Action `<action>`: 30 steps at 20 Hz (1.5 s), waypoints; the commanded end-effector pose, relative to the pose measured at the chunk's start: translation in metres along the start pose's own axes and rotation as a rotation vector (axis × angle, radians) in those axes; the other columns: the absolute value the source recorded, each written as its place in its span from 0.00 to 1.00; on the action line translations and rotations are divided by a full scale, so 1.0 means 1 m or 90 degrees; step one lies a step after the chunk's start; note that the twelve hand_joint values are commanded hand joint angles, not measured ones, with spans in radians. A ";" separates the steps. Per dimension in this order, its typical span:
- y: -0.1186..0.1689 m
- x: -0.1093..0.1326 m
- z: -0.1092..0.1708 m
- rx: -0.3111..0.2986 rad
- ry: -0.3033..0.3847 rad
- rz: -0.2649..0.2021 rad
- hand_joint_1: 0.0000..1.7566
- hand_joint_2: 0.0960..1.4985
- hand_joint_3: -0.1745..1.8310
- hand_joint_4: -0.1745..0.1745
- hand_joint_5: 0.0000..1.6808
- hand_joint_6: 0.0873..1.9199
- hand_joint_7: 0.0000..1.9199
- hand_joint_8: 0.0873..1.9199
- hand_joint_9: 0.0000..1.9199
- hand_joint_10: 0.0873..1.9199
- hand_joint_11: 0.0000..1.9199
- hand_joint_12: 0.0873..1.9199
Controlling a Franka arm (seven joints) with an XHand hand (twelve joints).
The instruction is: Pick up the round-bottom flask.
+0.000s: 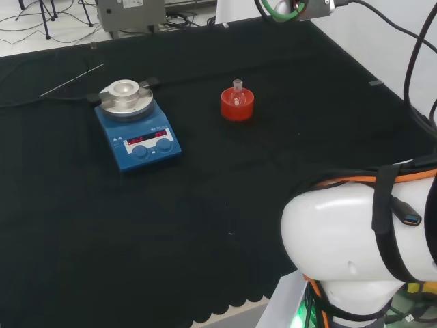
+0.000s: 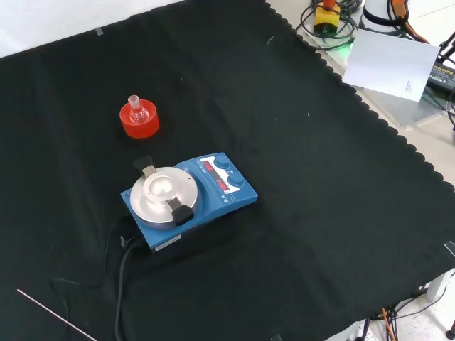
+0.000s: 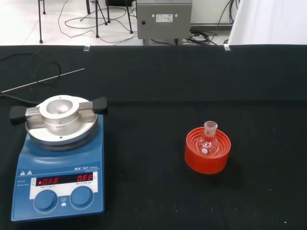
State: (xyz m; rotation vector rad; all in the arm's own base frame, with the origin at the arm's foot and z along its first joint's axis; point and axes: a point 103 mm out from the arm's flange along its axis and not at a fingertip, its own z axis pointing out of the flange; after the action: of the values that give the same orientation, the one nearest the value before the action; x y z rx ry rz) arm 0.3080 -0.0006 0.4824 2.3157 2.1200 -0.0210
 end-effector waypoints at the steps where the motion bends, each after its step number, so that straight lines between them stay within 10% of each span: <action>1: 0.001 -0.001 0.001 -0.001 -0.002 0.001 0.00 0.87 0.24 0.42 0.10 0.00 0.02 0.21 0.06 0.30 0.00 0.45; 30: 0.103 -0.035 0.096 0.017 0.049 0.069 0.19 0.79 0.18 0.33 0.16 0.00 0.07 0.27 0.11 0.32 0.00 0.55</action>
State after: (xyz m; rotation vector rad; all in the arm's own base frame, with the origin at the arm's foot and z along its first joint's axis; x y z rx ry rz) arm 0.3832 -0.0226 0.4134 2.4457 2.0595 0.0225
